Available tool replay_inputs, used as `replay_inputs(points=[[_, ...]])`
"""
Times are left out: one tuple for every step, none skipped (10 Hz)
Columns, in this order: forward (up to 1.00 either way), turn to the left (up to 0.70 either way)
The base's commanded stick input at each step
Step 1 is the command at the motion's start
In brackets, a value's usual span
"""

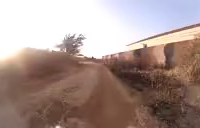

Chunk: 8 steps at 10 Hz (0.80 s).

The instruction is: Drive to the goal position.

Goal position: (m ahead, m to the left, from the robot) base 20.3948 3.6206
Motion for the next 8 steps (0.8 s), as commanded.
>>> replay_inputs(points=[[0.7, -0.07], [0.7, -0.34], [0.7, -0.05], [0.7, 0.0], [0.7, 0.0], [0.7, 0.0], [0.7, 0.0], [0.7, 0.0]])
